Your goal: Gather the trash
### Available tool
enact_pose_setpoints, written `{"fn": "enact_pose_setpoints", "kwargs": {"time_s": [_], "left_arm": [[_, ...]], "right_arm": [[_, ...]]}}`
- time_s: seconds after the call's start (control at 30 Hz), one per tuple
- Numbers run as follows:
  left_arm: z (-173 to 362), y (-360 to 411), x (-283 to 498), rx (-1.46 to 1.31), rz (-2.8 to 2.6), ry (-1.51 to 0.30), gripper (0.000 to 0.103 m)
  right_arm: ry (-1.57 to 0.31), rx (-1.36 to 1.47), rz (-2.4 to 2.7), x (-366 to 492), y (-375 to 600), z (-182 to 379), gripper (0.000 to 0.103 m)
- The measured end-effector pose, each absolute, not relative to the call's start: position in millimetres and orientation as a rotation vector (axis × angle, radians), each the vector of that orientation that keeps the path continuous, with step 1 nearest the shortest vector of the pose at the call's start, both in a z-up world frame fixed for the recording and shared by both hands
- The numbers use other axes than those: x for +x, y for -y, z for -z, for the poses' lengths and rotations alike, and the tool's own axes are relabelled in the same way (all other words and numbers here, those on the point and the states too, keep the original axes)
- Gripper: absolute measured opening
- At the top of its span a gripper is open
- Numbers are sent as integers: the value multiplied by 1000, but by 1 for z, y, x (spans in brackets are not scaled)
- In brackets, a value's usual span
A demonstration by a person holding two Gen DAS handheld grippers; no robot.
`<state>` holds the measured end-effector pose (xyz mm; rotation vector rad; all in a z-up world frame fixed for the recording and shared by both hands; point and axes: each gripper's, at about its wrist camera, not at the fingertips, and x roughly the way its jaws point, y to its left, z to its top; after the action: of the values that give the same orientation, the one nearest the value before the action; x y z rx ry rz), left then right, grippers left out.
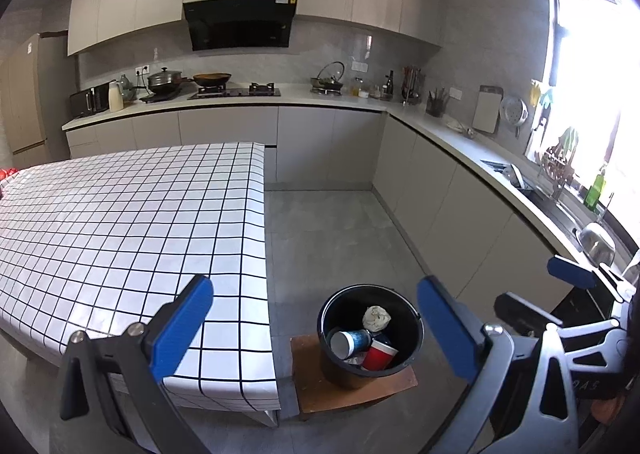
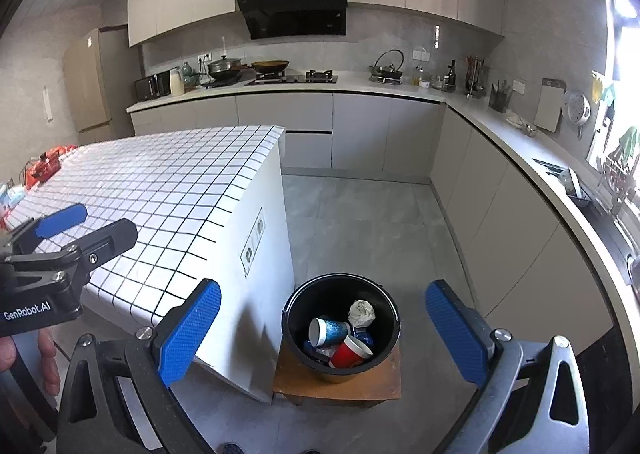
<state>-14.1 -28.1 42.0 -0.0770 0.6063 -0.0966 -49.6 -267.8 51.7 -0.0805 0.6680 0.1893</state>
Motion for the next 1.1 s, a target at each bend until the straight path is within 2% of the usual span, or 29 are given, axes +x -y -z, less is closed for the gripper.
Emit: {"fn": "enact_pose_setpoints", "kwargs": {"time_s": [1.1], "left_arm": [[-46,40,-20,-74,104,-593,102]], "right_arm": [[-651,-49,-188,-49,274,-54,103]]}}
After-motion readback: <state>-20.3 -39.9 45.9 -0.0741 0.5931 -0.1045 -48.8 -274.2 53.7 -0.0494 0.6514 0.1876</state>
